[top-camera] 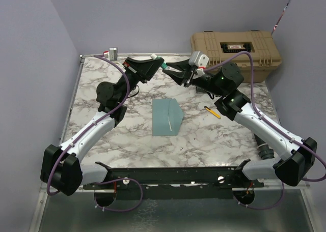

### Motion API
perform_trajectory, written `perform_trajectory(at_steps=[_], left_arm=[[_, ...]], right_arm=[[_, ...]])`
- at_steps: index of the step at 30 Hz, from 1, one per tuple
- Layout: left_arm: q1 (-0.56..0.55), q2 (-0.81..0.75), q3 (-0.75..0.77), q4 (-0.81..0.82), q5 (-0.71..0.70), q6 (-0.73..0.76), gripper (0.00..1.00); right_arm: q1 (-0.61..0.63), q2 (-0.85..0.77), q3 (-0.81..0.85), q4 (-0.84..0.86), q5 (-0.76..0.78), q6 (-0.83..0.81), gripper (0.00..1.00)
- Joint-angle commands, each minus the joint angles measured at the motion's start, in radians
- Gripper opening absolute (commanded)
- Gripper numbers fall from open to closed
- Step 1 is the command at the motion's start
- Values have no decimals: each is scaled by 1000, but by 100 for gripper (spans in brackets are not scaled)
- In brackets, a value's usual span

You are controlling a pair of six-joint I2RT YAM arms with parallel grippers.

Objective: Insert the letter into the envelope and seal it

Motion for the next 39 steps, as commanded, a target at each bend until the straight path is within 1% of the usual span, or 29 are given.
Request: perform_trajectory(at_steps=[1, 2, 5, 7, 9, 15, 18, 21, 22, 25, 28, 29, 31, 32, 33, 34, 35, 36, 37, 39], left_arm=[[1, -18, 10, 14, -6, 4, 0], [1, -20, 10, 15, -6, 4, 0], [0, -21, 11, 16, -8, 7, 0], [1, -23, 10, 16, -9, 8, 0], [1, -23, 10, 16, -11, 8, 0], [1, -22, 7, 17, -13, 8, 0], [1, -23, 5, 17, -11, 10, 0], [1, -24, 4, 17, -7, 14, 0], [1, -24, 4, 18, -5, 18, 0], [1, -27, 2, 25, 2, 35, 0], [1, -28, -3, 43, 12, 52, 0], [1, -27, -5, 49, 16, 54, 0], [2, -27, -10, 64, 22, 57, 0], [1, -27, -12, 70, 24, 56, 0], [2, -26, -14, 75, 26, 57, 0], [1, -26, -16, 77, 27, 57, 0], [1, -27, -17, 77, 27, 58, 0], [1, -27, -19, 77, 26, 58, 0], [1, -28, -19, 77, 24, 54, 0], [1, -29, -20, 77, 19, 44, 0]], right_arm=[[4, 16, -10, 57, 92, 19, 29], [5, 17, -9, 51, 94, 19, 31], [4, 12, -21, 51, 101, 29, 44], [4, 8, -31, 57, 108, 41, 47], [4, 6, -35, 57, 112, 48, 47], [4, 5, -42, 44, 111, 46, 38], [4, 4, -38, 43, 114, 61, 25], [4, 12, -15, 24, 99, 97, 4], [4, 12, -10, 24, 93, 128, 1], [-1, 9, 0, 49, 46, 303, 1], [-19, 12, 4, 126, -43, 597, 1], [-25, 14, -7, 176, -52, 712, 1], [-50, 22, -56, 301, -19, 968, 1], [-68, 35, -84, 417, -27, 1092, 1], [-81, 48, -107, 476, -29, 1200, 1], [-92, 62, -125, 574, -25, 1293, 1], [-96, 74, -137, 633, -24, 1353, 1], [-98, 82, -134, 664, -32, 1376, 1], [-97, 88, -116, 655, -48, 1366, 1], [-97, 83, -67, 562, -81, 1265, 1]])
